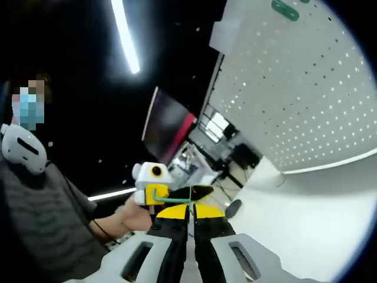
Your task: Insert the hook assembly into the mounting plate slot until the hook locks in place.
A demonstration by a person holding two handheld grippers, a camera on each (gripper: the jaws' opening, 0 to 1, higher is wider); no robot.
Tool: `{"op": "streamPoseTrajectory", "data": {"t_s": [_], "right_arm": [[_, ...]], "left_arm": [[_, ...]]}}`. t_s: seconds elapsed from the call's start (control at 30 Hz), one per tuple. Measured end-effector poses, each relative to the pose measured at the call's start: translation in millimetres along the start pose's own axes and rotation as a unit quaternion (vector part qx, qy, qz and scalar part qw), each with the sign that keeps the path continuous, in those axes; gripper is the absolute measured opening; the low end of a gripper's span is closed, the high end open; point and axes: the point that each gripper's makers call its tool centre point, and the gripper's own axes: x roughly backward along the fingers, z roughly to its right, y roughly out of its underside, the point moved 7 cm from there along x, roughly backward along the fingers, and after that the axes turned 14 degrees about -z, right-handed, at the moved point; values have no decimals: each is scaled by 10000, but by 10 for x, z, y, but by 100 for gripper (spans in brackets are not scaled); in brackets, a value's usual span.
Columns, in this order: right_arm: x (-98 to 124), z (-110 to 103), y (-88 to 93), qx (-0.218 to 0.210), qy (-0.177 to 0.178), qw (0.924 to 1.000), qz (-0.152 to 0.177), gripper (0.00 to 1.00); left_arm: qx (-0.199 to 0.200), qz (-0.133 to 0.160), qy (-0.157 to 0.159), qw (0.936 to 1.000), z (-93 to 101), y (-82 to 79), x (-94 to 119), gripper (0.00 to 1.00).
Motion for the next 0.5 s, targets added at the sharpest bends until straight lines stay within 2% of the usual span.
{"op": "streamPoseTrajectory", "data": {"t_s": [0.07, 0.17, 0.3, 0.33, 0.37, 0.5], "right_arm": [[-18, -28, 0, -59, -148, 9999, 14, 0], [-43, -55, 6, -50, -298, 9995, -22, 0], [-60, -108, 14, -47, -518, 9986, -43, 0], [-63, -138, 12, -86, -640, 9979, -23, 0], [-65, -128, 14, -100, -611, 9981, -23, 0], [-59, -157, 16, -26, -659, 9978, 23, 0]], "left_arm": [[-83, -30, 125, 9999, 30, 0, -14, 31], [-43, -18, 539, 9985, 119, -5, -47, 24], [-100, -42, 828, 9965, 177, -4, -61, 9], [-147, -36, 781, 9968, 168, -5, -64, 8], [-106, -41, 880, 9961, 183, -6, -67, 7], [-150, -50, 942, 9954, 190, -11, -68, 5]]}}
